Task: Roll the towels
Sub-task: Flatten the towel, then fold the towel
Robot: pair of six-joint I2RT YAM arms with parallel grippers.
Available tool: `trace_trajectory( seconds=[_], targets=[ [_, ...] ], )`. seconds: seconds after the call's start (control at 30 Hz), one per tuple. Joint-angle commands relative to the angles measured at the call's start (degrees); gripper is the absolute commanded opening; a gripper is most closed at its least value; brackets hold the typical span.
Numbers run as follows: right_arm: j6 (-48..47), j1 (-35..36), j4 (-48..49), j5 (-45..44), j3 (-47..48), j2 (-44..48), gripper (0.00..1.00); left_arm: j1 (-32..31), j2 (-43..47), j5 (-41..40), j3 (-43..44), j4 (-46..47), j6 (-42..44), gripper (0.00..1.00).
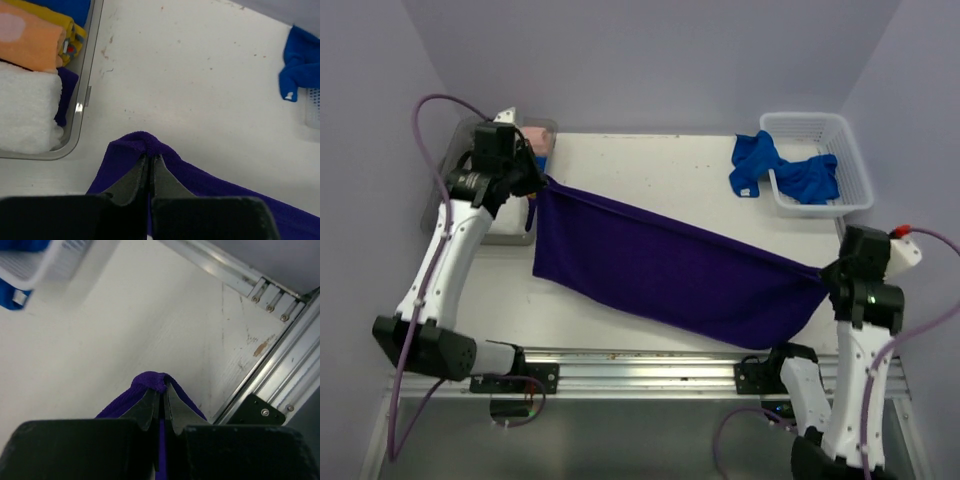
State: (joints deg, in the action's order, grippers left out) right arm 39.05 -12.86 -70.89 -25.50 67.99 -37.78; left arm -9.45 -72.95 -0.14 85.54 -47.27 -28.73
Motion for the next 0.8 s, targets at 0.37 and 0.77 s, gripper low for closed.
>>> trace_trajectory(
  seconds=[0.37,0.77],
  targets=[
    [5.3,-0.3,40.1,5.9,-10.2,-50.6,0.0,0.8,-40.9,-7.9,10.3,9.4,-3.7,0.0],
    [2.5,-0.4,42.4,7.2,-7.1,-51.8,0.0,0.8,-47.2,-5.9,17.4,9.6,-2.4,0.0]
  ],
)
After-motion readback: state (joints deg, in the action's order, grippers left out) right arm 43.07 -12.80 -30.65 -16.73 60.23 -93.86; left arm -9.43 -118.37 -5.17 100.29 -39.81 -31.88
